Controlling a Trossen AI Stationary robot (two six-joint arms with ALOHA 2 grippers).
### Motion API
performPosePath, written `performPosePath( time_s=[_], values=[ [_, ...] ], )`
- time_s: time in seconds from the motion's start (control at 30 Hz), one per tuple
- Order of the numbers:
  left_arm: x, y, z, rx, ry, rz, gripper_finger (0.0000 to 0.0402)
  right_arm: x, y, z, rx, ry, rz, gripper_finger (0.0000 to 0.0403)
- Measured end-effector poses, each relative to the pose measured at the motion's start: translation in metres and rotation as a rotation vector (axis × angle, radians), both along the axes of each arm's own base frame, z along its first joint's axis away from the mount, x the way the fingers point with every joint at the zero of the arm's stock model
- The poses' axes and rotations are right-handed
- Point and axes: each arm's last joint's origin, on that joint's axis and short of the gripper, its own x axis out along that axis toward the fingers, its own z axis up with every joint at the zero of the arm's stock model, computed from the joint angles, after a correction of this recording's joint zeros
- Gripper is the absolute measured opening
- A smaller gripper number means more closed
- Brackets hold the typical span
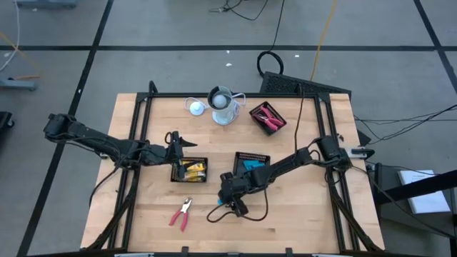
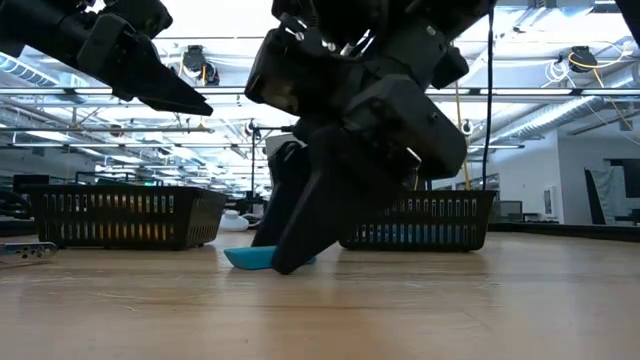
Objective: Pick & Place School Supplies
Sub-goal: Put the blue eraser into the bottom black bin
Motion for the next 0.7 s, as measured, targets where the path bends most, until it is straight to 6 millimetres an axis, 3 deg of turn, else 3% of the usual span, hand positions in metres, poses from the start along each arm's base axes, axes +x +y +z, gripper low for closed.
performPosePath(
  time_s=[0.17,0.37,0.7],
  values=[
    [0.0,0.0,0.0,0.0,0.0,0.0,0.0326,0.0,0.007,-0.006,-0.039,-0.02,0.002,0.0196],
    [0.0,0.0,0.0,0.0,0.0,0.0,0.0326,-0.003,0.014,-0.006,-0.08,-0.028,0.015,0.0049],
    [0.0,0.0,0.0,-0.001,0.0,0.0,0.0326,-0.007,0.017,0.006,-0.12,-0.051,-0.023,0.004]
  ],
)
